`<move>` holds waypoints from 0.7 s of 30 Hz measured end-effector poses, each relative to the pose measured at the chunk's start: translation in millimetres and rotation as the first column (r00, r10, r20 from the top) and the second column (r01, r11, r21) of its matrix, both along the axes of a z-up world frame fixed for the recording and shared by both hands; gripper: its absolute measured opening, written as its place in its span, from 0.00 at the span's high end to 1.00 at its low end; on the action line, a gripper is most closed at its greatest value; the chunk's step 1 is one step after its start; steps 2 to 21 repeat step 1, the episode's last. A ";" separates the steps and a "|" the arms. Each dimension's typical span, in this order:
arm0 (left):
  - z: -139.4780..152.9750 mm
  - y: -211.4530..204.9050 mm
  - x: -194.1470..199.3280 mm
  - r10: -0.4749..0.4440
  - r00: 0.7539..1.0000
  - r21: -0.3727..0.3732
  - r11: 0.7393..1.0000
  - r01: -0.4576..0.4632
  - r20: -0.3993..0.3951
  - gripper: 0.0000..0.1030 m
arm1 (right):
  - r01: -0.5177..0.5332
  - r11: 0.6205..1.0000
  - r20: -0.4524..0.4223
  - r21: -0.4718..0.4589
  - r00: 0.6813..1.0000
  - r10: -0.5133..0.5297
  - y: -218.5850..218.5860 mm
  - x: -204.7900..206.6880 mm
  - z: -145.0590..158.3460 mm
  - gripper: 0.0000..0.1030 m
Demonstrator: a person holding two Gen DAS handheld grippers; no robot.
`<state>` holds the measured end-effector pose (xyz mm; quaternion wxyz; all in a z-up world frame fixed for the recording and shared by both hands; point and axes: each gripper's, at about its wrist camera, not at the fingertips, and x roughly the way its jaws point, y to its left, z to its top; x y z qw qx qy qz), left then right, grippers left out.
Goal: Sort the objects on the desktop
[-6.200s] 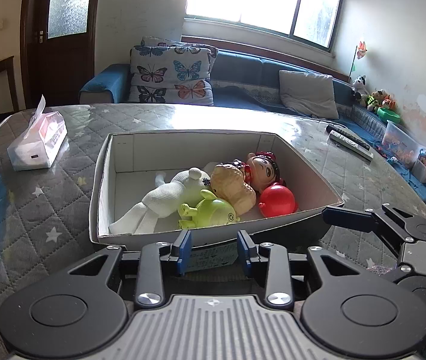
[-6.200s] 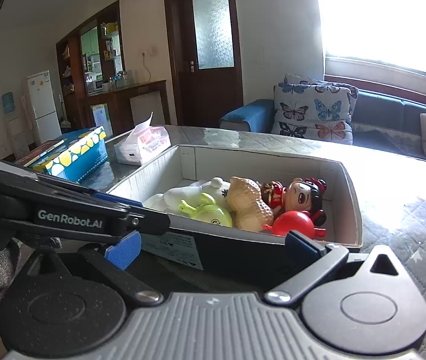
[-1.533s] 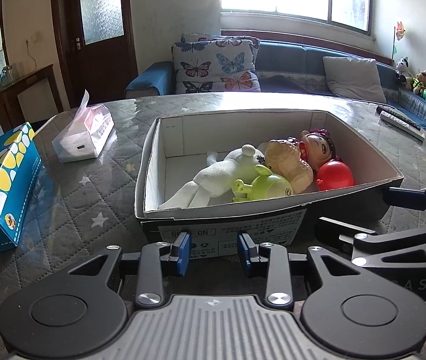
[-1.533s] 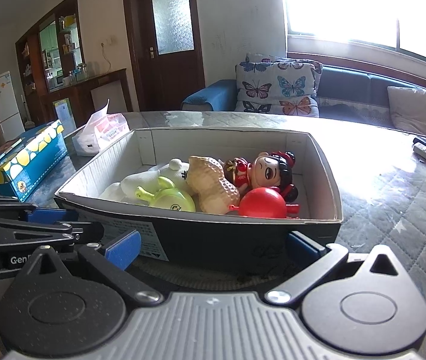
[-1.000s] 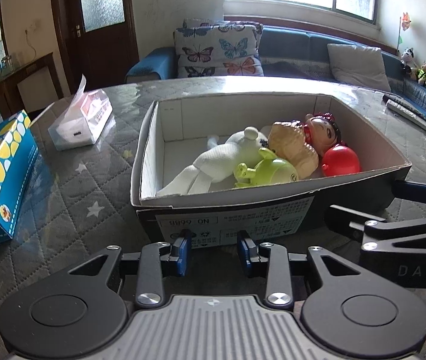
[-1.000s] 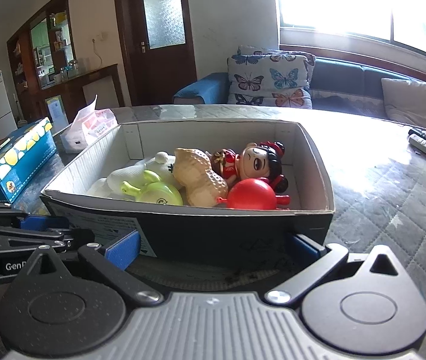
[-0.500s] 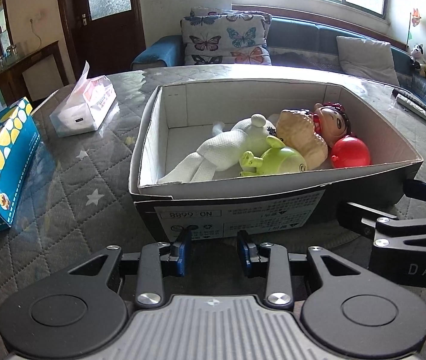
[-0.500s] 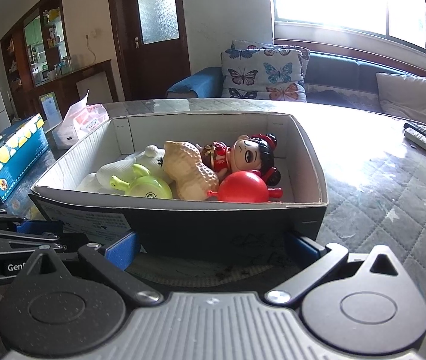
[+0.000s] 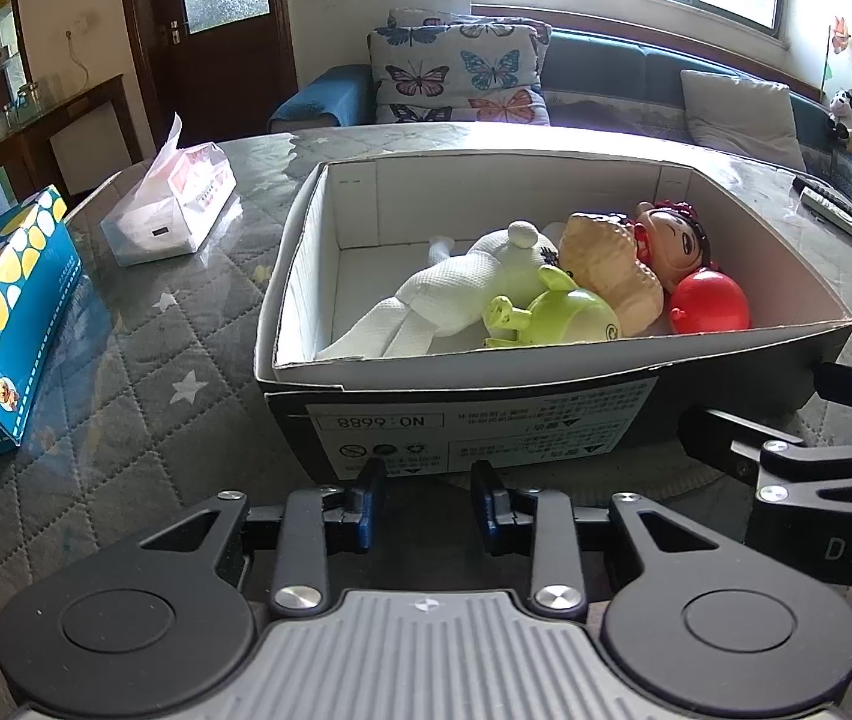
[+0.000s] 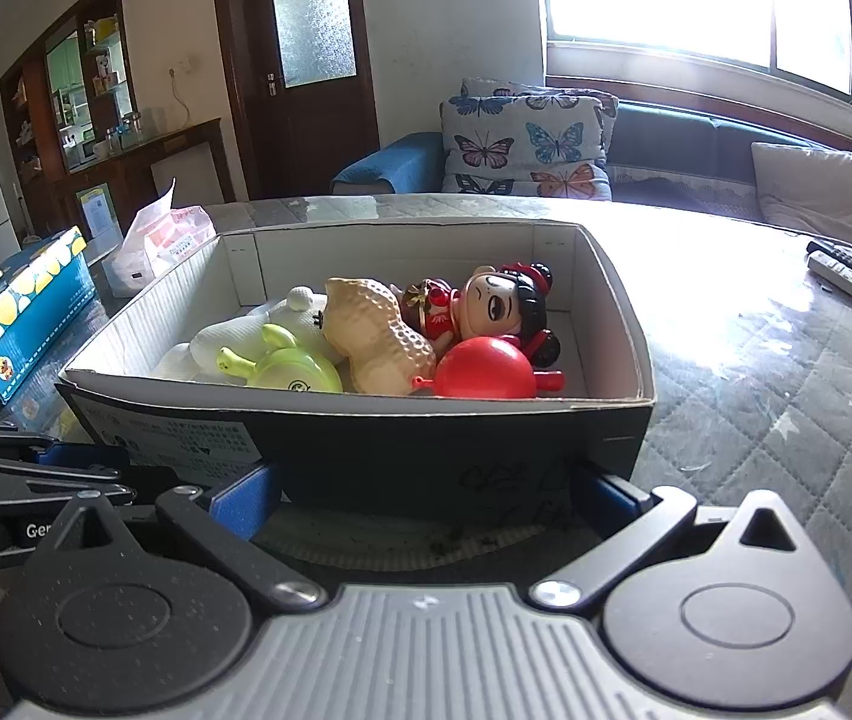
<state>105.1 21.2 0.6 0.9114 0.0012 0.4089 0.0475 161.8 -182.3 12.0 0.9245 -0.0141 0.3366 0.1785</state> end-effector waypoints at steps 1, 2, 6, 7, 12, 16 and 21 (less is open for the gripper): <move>-0.1 -0.1 -0.1 0.001 1.000 -0.001 1.000 -0.001 -0.001 0.67 | 0.000 1.000 0.000 0.000 1.000 0.000 0.0 0.0 0.0 0.00; -0.1 -0.1 -0.1 0.001 1.000 -0.001 1.000 -0.001 -0.001 0.67 | 0.000 1.000 0.000 0.000 1.000 0.000 0.0 0.0 0.0 0.00; -0.1 -0.1 -0.1 0.001 1.000 -0.001 1.000 -0.001 -0.001 0.67 | 0.000 1.000 0.000 0.000 1.000 0.000 0.0 0.0 0.0 0.00; -0.1 -0.1 -0.1 0.001 1.000 -0.001 1.000 -0.001 -0.001 0.67 | 0.000 1.000 0.000 0.000 1.000 0.000 0.0 0.0 0.0 0.00; -0.1 -0.1 -0.1 0.001 1.000 -0.001 1.000 -0.001 -0.001 0.67 | 0.000 1.000 0.000 0.000 1.000 0.000 0.0 0.0 0.0 0.00; -0.1 -0.1 -0.1 0.001 1.000 -0.001 1.000 -0.001 -0.001 0.67 | 0.000 1.000 0.000 0.000 1.000 0.000 0.0 0.0 0.0 0.00; -0.1 -0.1 -0.1 0.001 1.000 -0.001 1.000 -0.001 -0.001 0.67 | 0.000 1.000 0.000 0.000 1.000 0.000 0.0 0.0 0.0 0.00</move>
